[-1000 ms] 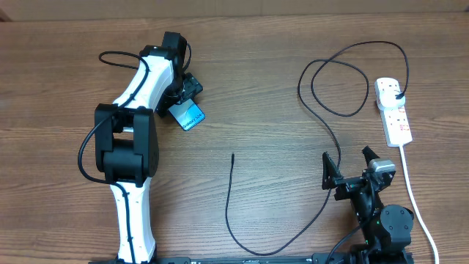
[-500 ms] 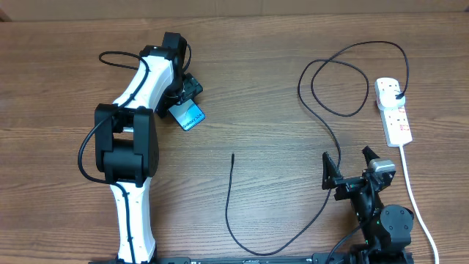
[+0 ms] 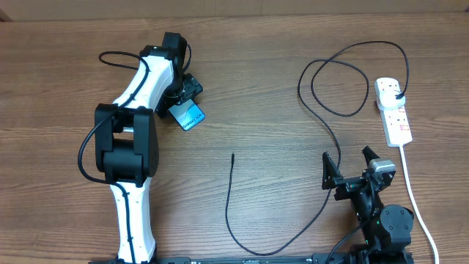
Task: Plug charger to phone and switch on socket
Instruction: 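Close the left gripper on the phone's bottom edge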
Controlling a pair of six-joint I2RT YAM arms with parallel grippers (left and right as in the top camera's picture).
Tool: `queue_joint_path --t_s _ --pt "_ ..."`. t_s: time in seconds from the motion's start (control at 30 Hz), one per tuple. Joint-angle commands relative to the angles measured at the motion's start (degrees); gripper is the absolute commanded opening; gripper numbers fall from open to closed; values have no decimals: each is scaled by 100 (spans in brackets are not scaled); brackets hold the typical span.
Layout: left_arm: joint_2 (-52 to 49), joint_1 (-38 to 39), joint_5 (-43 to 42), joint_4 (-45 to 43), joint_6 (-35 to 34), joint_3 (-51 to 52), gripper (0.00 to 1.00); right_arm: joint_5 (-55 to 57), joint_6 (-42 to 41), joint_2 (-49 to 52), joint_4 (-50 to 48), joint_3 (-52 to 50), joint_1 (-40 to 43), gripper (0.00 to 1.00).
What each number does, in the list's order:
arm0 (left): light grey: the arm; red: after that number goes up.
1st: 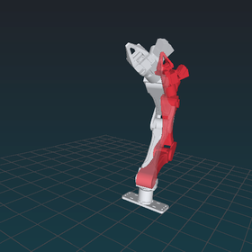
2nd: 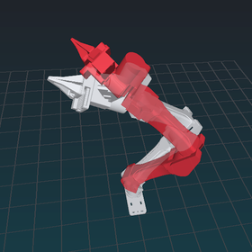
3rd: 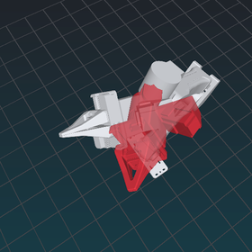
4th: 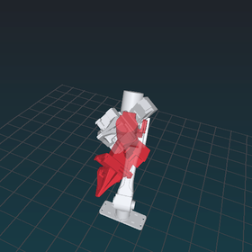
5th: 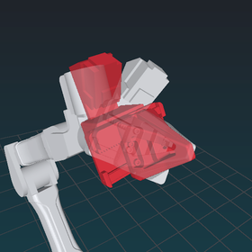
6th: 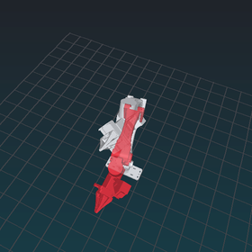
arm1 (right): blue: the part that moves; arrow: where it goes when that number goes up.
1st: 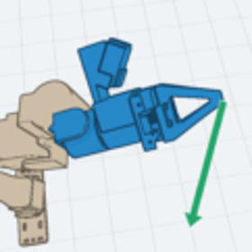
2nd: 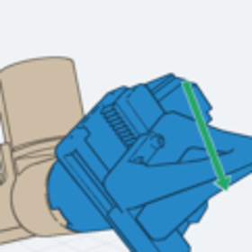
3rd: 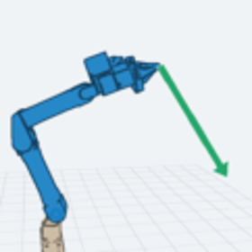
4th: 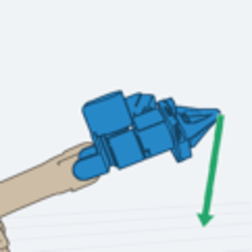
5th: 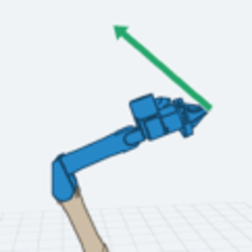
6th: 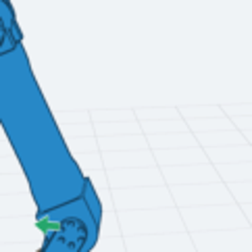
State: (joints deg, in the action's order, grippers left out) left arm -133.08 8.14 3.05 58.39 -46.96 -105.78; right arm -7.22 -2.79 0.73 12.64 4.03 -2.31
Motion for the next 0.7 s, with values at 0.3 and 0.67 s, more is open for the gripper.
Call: queue_joint_path --t_s 0.3,0.67 --pt "-162 -24 -94 26 -17 155 93 33 0 -57 -35 -28 -26 100" --pt "-162 -24 -94 24 -15 155 86 33 -2 -57 -33 -28 -26 100"
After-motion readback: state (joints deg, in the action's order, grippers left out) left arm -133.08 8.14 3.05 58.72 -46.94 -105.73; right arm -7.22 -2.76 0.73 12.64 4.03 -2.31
